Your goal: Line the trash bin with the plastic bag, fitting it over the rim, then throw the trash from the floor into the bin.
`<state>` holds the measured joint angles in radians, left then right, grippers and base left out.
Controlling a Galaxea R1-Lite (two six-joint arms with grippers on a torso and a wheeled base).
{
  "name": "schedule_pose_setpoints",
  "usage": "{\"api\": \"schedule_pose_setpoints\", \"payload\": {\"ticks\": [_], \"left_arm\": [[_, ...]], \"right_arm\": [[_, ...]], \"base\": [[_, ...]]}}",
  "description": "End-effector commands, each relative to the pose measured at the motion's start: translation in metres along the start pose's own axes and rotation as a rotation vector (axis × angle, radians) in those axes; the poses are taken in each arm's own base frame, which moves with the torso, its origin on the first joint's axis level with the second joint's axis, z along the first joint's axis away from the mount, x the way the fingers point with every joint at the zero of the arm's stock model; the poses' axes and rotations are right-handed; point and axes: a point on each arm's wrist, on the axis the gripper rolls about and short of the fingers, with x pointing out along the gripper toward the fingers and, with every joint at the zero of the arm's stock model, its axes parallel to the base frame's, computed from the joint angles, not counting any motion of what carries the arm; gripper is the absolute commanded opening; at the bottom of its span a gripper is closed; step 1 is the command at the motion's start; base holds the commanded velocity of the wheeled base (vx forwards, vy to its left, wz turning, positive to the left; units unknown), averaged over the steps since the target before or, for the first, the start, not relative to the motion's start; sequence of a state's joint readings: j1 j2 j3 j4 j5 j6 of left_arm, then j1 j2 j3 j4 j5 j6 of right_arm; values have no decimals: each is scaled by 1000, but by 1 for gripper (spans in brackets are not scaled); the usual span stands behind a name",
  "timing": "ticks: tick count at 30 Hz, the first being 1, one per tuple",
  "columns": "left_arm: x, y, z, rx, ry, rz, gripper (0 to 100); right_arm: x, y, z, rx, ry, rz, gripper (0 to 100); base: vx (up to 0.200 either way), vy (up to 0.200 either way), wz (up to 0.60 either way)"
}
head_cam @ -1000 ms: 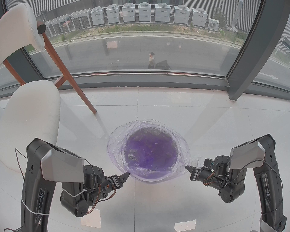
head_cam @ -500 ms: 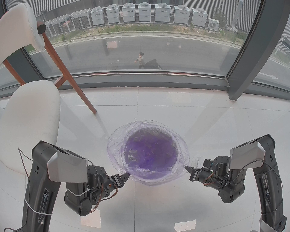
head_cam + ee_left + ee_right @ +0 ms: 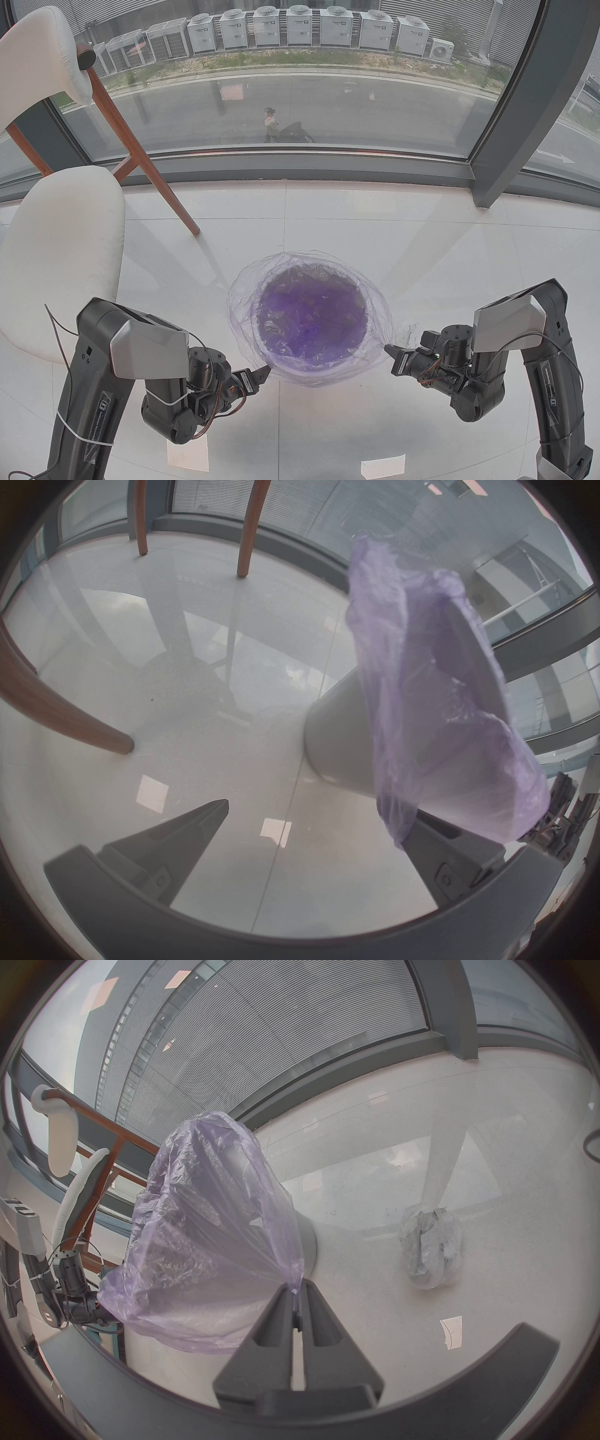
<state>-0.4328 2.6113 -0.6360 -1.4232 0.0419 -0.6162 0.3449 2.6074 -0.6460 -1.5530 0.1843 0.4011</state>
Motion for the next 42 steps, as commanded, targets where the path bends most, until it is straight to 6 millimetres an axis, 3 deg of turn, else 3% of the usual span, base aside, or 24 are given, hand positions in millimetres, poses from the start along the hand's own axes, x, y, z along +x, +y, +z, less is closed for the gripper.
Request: {"api": "schedule_pose_setpoints", "payload": {"ticks": [1,14,27,32,36,37,39,40,42], "left_arm": [[7,-5,5,7,3,20,100],[21,-12,17,27,7,76,100],[14,-16,20,87,11,78,100],[-7,-24,26,92,16,59,100],[-42,-31,25,104,50,44,100],[-42,-31,25,104,50,44,100],[-75,-33,26,107,67,15,100],[-86,-33,26,108,68,3,100],[-102,-34,26,107,68,-20,100]], "right_arm": [[1,1,-1,-5,-8,-2,0],[3,-1,-3,-6,-27,-51,0],[3,-1,-3,-6,-25,-55,0],[3,-1,-2,-7,-29,-53,0],[3,-1,-2,-6,-28,-54,0],[3,-1,-2,-6,-28,-54,0],[3,-1,-2,-6,-26,-54,0],[2,-1,-3,-6,-22,-56,100],[2,-1,-3,-5,-20,-55,100]], "base": [[0,0,0],[0,0,0],[0,0,0],[0,0,0],[0,0,0],[0,0,0],[0,0,0],[0,0,0],[0,0,0]]}}
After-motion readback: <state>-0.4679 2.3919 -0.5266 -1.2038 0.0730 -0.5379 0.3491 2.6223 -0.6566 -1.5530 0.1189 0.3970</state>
